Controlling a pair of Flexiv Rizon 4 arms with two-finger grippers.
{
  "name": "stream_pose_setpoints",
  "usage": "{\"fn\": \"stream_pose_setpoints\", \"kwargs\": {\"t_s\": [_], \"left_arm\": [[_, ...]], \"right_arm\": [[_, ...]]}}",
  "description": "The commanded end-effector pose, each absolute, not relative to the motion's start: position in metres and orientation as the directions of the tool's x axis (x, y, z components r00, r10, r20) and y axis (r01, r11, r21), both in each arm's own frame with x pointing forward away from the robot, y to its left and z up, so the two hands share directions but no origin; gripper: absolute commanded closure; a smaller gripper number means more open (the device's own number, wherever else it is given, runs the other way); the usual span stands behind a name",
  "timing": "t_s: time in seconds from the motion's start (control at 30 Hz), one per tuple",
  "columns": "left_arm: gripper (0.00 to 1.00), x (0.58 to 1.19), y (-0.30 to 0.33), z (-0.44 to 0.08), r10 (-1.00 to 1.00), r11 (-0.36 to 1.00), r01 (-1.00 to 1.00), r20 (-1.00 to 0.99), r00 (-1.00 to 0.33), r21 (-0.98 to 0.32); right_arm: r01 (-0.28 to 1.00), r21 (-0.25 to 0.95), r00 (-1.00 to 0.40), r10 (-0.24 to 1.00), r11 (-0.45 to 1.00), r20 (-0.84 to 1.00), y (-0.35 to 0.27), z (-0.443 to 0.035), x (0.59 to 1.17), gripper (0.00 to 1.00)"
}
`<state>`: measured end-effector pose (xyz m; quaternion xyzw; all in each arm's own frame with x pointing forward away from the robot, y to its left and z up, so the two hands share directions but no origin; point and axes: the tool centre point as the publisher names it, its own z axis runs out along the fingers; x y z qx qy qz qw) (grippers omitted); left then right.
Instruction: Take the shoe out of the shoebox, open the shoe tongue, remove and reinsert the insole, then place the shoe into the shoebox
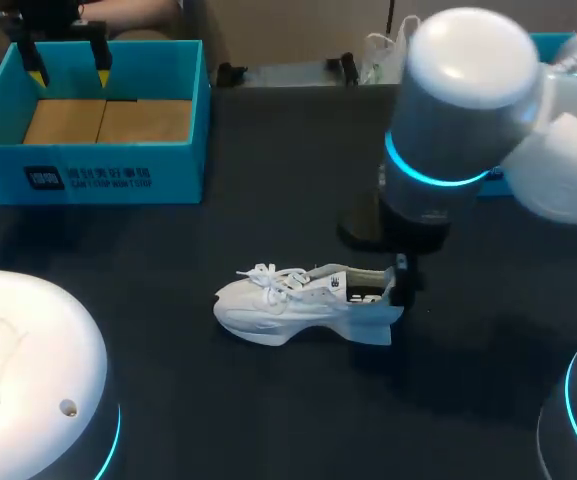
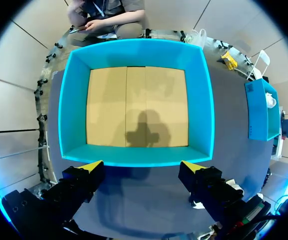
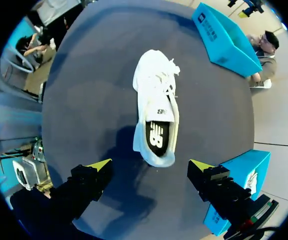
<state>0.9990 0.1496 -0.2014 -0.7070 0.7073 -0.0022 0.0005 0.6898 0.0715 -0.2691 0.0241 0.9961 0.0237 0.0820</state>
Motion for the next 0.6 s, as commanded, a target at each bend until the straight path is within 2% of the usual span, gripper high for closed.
{"fn": "stream_pose_setpoints", "kwargs": {"t_s": [0.03, 0.6], "left_arm": [[0.0, 0.999, 0.15, -0.201, -1.0, 0.0, -1.0, 0.001, 0.0, -0.003], [0.0, 0.999, 0.15, -0.201, -1.0, 0.0, -1.0, 0.001, 0.0, -0.003]], "right_arm": [[-0.016, 0.3, -0.988, 0.031, 0.954, -0.15, 0.025, -0.277, 0.691, 0.0], [-0.07, 0.596, -0.99, 0.019, 0.8, -0.141, -0.005, -0.315, 0.702, 0.0]]}}
